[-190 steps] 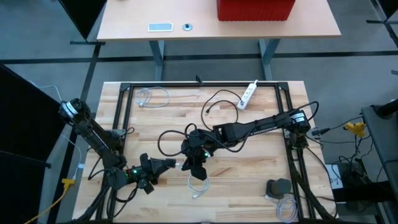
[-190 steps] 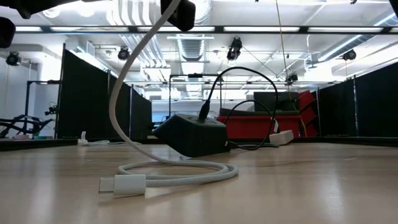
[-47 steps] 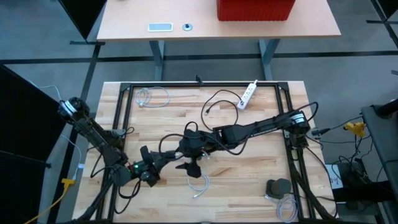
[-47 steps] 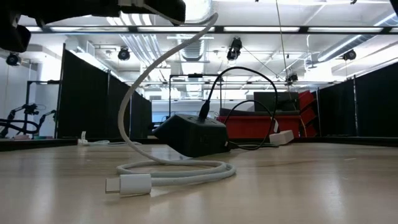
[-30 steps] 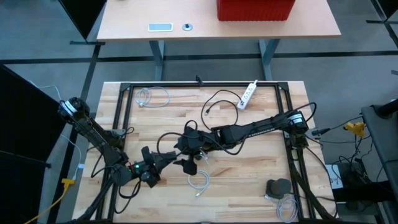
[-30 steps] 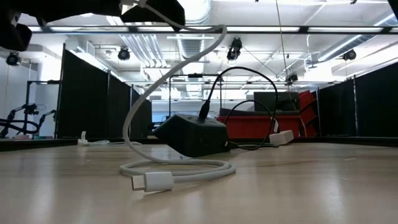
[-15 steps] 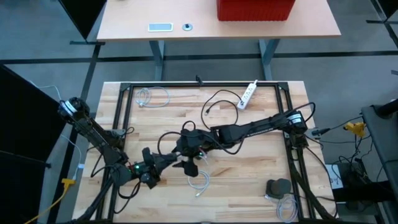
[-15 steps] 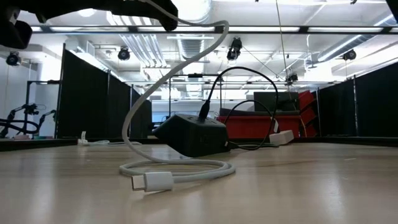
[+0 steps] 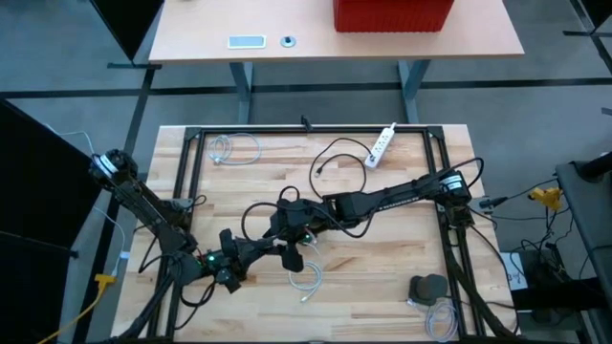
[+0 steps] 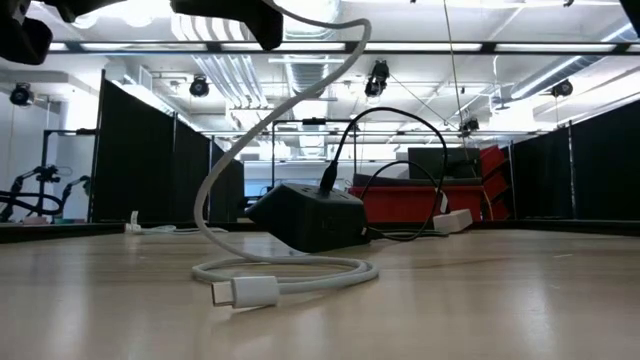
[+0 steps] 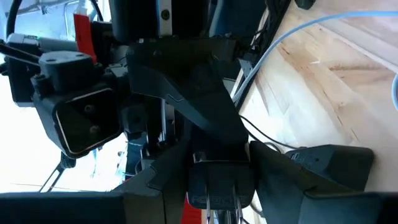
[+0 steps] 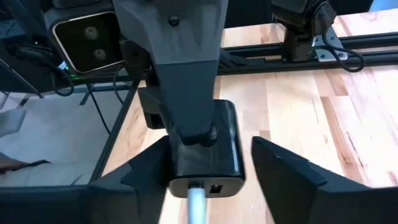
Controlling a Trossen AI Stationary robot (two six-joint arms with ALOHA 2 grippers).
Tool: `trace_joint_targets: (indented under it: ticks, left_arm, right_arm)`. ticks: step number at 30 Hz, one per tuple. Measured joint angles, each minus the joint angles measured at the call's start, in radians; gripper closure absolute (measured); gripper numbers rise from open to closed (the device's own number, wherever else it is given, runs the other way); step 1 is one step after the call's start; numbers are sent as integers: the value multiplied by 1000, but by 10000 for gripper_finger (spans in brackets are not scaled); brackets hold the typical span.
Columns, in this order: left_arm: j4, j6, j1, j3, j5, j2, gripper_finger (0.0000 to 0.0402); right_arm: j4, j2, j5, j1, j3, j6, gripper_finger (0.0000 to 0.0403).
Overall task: Insert USB
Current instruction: Insert the black adapter into the top black outlet extension
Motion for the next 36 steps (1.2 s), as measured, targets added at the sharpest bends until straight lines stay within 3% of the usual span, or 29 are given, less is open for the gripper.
trace_joint_targets:
  ticks: [3,12,19,25,29,36]
  left_arm:
    - [1,0,0,0,2,0,255]
    - [-2,-97,0,0,9,1,255]
    - [-5,-198,31,2,74,2,254]
    - [-72,-359,98,-5,161,-4,196]
    - [-62,-370,111,-4,175,-9,153]
    - [-79,-412,114,-12,186,-31,157]
  right_arm:
    - [0,0,-23,0,0,0,262]
    - [-19,-3,-59,-1,1,-17,260]
    - [-162,-34,-33,0,6,5,260]
    - [-346,-62,-29,2,-5,23,260]
    - [-378,-75,49,4,-3,25,260]
    - [-525,-95,86,3,0,42,260]
